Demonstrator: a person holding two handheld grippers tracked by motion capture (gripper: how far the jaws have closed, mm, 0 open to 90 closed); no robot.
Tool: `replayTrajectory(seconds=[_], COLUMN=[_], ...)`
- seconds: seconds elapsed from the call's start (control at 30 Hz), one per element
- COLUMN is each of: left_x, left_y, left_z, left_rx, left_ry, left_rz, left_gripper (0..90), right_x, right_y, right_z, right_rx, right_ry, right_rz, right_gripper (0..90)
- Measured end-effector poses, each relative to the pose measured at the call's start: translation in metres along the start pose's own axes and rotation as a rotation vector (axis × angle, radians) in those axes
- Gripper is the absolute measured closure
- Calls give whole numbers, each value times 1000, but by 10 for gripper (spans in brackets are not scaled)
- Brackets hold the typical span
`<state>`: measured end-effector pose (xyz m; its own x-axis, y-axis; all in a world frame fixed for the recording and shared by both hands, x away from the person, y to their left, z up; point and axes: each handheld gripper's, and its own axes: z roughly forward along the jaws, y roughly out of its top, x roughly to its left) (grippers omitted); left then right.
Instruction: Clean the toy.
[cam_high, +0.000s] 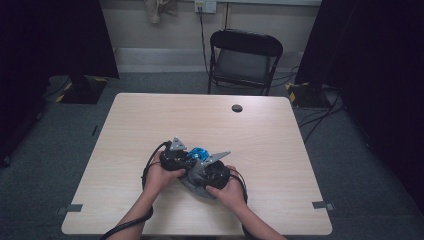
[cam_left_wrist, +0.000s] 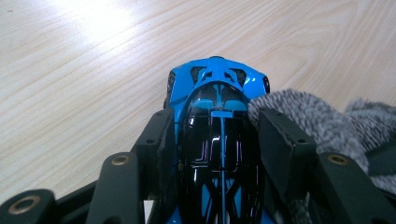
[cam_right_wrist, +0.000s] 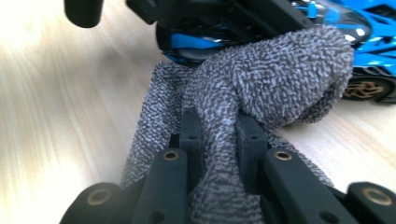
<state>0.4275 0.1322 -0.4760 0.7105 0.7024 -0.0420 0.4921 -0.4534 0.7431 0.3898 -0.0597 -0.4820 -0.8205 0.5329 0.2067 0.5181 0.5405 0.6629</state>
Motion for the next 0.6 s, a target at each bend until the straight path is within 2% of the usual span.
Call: replayTrajectory(seconds=[0.3, 0.6], left_x=[0, 0], left_y=[0, -2], left_z=[0, 0], left_rx=[-4, -13], left_ry=[3, -10], left_rz=[-3, -33], left_gripper=[474, 471], right_x=[15, 25], right_y=[-2, -6], right_z=[4, 3], right_rx=[-5, -13], right_ry=[62, 128], right_rz=[-28, -71], right_gripper=[767, 763])
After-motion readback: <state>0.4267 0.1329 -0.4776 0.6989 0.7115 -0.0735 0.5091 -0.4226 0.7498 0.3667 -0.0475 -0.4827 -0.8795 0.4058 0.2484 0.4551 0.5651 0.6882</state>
